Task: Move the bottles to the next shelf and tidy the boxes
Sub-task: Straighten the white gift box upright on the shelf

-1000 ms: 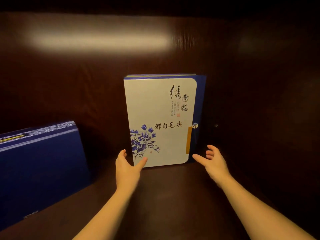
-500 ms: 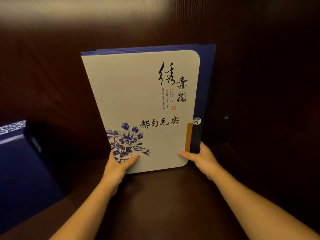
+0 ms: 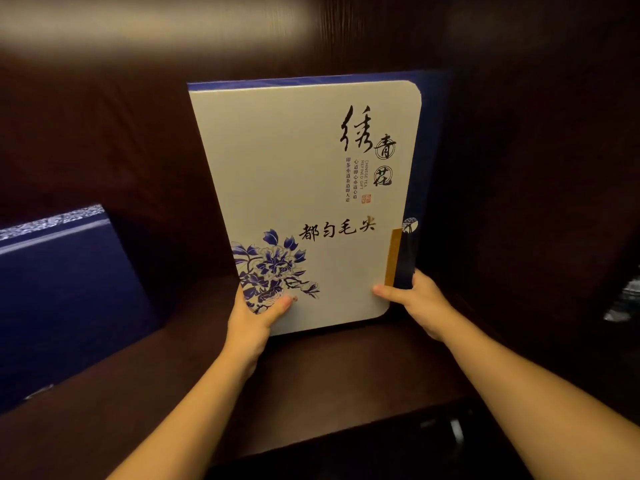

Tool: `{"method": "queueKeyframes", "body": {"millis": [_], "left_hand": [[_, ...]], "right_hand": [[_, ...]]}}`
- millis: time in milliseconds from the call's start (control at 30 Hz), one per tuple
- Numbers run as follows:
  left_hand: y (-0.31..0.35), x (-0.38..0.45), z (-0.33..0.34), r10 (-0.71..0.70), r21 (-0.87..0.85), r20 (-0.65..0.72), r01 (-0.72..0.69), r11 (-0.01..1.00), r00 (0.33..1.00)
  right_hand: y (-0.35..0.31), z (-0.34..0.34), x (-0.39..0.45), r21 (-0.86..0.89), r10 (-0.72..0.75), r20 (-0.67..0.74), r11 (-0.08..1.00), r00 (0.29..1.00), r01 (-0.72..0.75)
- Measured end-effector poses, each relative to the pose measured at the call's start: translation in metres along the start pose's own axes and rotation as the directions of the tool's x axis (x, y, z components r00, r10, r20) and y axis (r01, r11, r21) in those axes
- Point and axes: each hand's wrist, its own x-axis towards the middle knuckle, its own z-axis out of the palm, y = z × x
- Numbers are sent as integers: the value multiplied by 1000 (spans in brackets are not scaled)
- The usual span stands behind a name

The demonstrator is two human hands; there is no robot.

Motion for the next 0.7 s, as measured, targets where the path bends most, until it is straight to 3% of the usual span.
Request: {"method": "queueKeyframes", "body": {"millis": [333, 700], "left_hand": [[14, -90, 16, -28, -13, 1, 28, 1000, 1000], [8, -100, 27, -71, 50, -19, 71, 996, 997]], "right_hand": [[1, -29, -88, -45, 4, -46, 999, 999, -6], [17, -41, -95, -37, 9, -31, 999, 999, -10]]}}
